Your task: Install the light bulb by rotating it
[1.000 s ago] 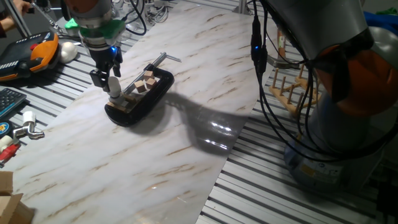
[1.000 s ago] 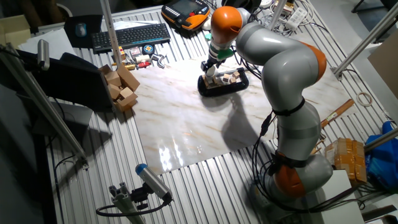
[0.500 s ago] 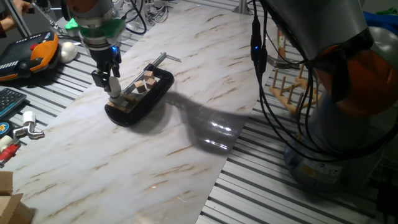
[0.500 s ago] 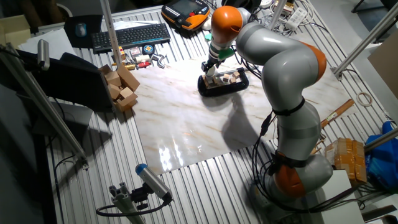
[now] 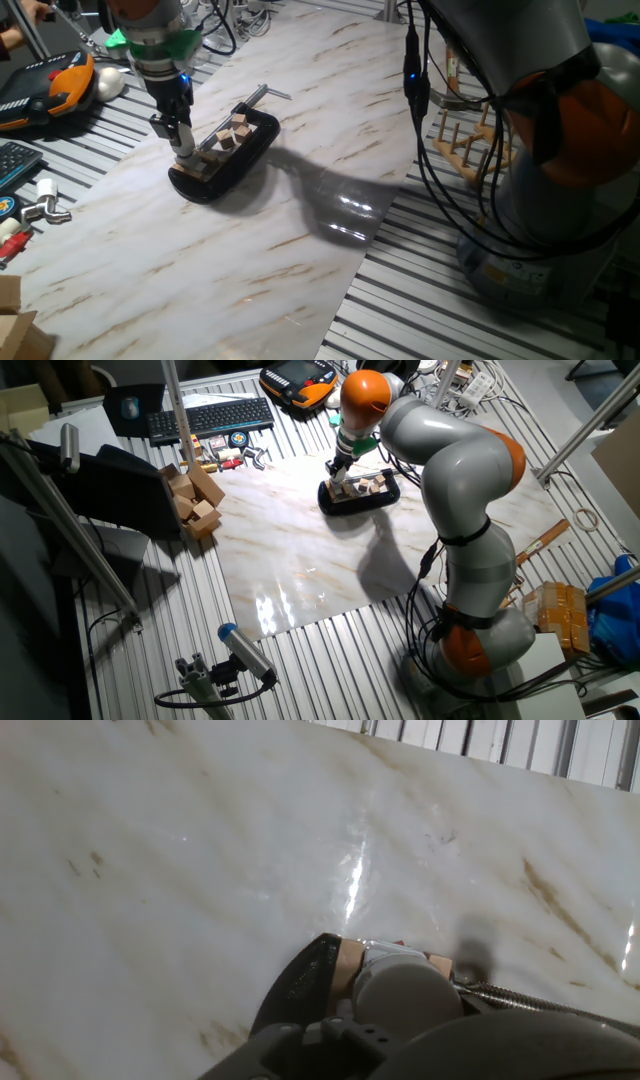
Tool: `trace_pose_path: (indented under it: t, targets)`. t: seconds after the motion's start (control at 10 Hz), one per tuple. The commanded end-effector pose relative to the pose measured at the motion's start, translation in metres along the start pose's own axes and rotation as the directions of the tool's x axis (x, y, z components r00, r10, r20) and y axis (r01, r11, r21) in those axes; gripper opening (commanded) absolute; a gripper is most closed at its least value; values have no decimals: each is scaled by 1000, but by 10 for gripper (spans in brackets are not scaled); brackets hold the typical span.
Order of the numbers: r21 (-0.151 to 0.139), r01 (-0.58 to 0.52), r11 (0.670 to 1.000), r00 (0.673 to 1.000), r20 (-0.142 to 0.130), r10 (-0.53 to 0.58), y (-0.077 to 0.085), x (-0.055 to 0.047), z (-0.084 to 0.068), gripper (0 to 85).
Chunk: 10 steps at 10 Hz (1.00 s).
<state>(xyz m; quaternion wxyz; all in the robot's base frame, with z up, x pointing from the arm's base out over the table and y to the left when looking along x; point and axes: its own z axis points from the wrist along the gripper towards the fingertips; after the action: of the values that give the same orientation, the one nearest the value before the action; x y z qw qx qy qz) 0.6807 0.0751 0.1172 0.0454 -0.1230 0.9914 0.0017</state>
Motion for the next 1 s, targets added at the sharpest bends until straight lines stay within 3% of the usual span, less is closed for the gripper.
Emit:
trace_pose_path:
  t: [0.0, 0.5, 0.6, 0.7, 0.8, 0.9]
  targets:
    - [1, 0, 1000, 1000, 1, 0, 0, 0, 0, 510]
    - [-1, -8, 1000, 1000, -5, 8, 0, 0, 1, 510]
    - [-1, -6, 1000, 1000, -7, 6, 0, 0, 1, 340]
    - [-2, -8, 1000, 1000, -10, 8, 0, 0, 1, 340]
    - [0, -15, 1000, 1000, -10, 15, 0, -1, 1, 170]
    - [0, -32, 999, 999, -11, 32, 0, -1, 1, 170]
